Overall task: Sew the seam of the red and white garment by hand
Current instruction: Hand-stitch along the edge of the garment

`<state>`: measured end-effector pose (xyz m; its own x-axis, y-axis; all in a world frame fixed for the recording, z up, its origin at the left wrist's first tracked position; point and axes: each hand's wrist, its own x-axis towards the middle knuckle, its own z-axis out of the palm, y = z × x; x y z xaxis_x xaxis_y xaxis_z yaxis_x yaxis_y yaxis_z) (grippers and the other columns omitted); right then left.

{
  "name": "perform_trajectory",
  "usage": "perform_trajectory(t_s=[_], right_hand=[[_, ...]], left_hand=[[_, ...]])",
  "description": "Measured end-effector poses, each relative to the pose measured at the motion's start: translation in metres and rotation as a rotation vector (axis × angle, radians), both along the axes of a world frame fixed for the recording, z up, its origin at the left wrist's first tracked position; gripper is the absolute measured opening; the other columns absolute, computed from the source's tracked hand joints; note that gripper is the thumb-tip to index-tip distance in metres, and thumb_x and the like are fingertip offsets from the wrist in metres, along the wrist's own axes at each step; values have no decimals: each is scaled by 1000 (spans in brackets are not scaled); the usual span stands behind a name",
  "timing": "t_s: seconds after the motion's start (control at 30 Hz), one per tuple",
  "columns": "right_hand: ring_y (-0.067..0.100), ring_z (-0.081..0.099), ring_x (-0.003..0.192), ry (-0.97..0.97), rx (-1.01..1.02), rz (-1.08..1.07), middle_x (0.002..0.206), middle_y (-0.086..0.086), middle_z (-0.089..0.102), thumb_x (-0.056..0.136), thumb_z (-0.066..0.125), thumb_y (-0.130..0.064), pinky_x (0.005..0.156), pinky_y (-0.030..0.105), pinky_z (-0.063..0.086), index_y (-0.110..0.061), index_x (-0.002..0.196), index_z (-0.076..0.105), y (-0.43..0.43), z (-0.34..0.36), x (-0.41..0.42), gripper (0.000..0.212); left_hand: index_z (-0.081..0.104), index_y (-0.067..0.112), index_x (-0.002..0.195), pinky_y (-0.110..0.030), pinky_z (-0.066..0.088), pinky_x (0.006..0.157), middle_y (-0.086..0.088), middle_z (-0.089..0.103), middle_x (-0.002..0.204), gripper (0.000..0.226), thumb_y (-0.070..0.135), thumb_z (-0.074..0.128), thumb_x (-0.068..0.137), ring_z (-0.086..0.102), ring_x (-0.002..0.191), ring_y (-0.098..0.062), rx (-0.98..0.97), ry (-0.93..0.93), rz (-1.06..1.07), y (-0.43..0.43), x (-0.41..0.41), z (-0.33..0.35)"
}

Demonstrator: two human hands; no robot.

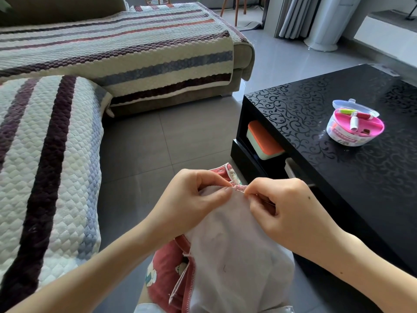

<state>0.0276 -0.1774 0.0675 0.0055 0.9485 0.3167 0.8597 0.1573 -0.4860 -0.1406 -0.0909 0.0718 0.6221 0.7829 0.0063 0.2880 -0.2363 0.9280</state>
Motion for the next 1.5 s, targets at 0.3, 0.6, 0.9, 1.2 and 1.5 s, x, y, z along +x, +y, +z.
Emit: perform_trajectory(t_s=[0.3,0.6,0.9,1.2,1.5], right_hand=[[23,47,46,21,-23,32,53,0,53,81,41,-30,44,39,41,-8,68,58,2,-4,-2,31],[6,41,46,194,-7,51,51,-10,48,77,55,-15,47,8,29,-11,74,69,1,5,1,15],[23,61,63,717,-167,59,74,11,71,76,63,-18,57,31,45,-17,75,74,6,6,8,11],[-2,49,48,926,-304,156,54,-11,61,88,61,4,49,8,36,-4,79,67,7,5,12,13],[10,49,54,856,-291,227,60,0,55,88,60,-16,51,21,40,-3,88,60,11,-5,16,12]], left_hand=[[78,16,83,-30,55,78,7,75,80,4,14,74,82,70,80,-7,32,26,-51,0,1,-1],[78,20,82,-29,54,72,4,75,81,6,20,72,84,69,79,-10,-155,19,38,0,-1,2],[77,19,75,-16,49,61,2,72,75,12,17,69,83,64,69,-5,-430,-83,-9,-2,0,10],[76,16,76,-16,49,64,-2,70,78,15,27,69,70,62,70,-7,-546,-126,-104,1,-2,13],[75,14,73,-17,47,54,-2,68,70,14,27,69,71,61,60,-8,-596,-118,-113,3,-3,16]])
